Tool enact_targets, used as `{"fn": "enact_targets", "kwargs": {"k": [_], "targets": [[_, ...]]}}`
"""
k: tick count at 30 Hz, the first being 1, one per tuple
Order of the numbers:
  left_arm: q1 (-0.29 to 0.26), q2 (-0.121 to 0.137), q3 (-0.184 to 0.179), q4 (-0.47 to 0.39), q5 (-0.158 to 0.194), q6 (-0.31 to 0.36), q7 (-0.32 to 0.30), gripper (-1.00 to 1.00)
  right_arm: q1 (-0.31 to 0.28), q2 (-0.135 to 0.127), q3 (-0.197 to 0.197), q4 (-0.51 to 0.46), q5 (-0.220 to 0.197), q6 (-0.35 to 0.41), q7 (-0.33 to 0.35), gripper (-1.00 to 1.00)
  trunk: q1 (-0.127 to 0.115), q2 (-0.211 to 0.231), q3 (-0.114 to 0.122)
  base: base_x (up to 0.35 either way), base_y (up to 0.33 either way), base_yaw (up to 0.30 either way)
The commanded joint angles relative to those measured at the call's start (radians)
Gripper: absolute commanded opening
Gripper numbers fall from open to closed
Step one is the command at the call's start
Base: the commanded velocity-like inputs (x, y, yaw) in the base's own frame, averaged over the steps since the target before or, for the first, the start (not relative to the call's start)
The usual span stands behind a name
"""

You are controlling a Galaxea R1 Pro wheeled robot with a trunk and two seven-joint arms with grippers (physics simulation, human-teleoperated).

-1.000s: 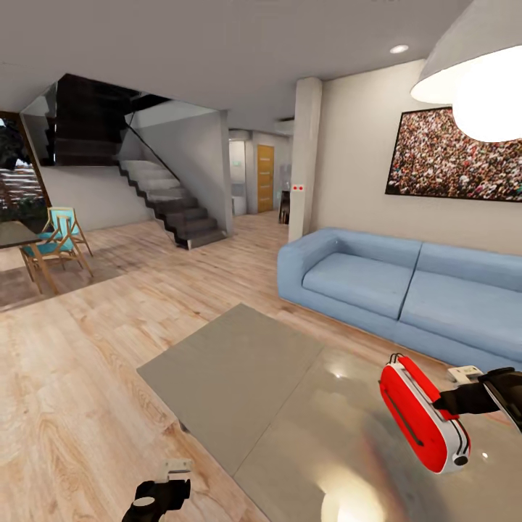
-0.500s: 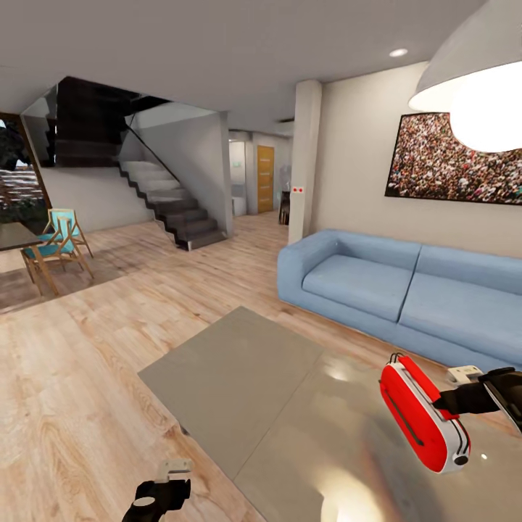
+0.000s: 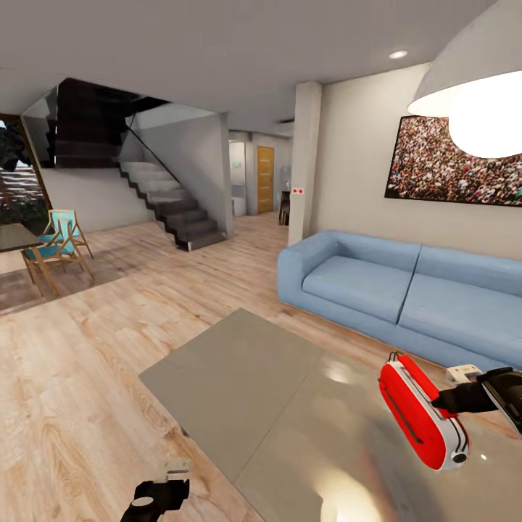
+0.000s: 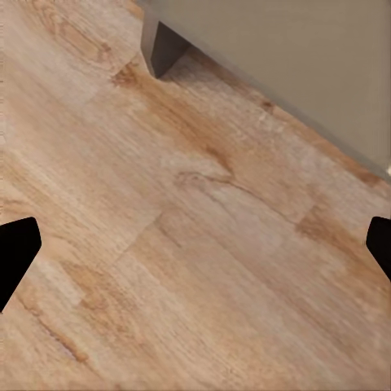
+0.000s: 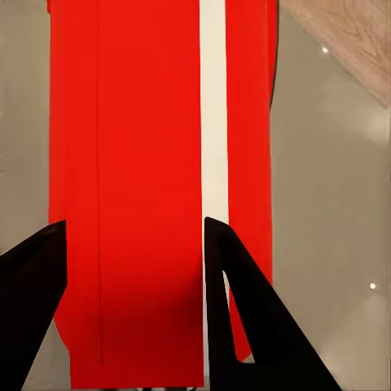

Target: Turn on the radio receiver that's on the table in the living room.

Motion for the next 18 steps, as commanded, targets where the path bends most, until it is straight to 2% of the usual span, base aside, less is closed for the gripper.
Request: {"fn": "enact_targets", "kwargs": {"k": [1,3,6,9,12,18], "targets": [[0.000,0.004,0.000,0.000,0.001,0.000,-0.001,1.00,0.000,0.005,-0.001,0.000,-0.006,-0.019,-0.001,-1.00,0.000,0.000,0.000,0.000,0.000,0.000],[0.000,0.009,-0.001,0.000,0.001,0.000,-0.003,1.00,0.000,0.023,-0.001,-0.001,-0.007,-0.065,-0.007,-1.00,0.000,0.000,0.000,0.000,0.000,0.000],[0.000,0.010,-0.002,0.000,0.001,0.001,-0.004,1.00,0.000,0.050,-0.002,-0.002,-0.007,-0.098,-0.056,-1.00,0.000,0.000,0.000,0.000,0.000,0.000],[0.000,0.011,-0.002,0.000,0.002,0.001,-0.003,1.00,0.000,0.087,-0.003,-0.011,-0.008,-0.127,-0.164,-1.00,0.000,0.000,0.000,0.000,0.000,0.000],[0.000,0.012,-0.002,0.000,0.002,0.002,-0.003,1.00,0.000,0.122,-0.004,-0.038,-0.008,-0.195,-0.277,-1.00,0.000,0.000,0.000,0.000,0.000,0.000],[0.000,0.012,-0.002,0.000,0.001,0.002,-0.002,1.00,0.000,0.171,-0.004,-0.097,-0.008,-0.274,-0.497,-1.00,0.000,0.000,0.000,0.000,0.000,0.000]]}}
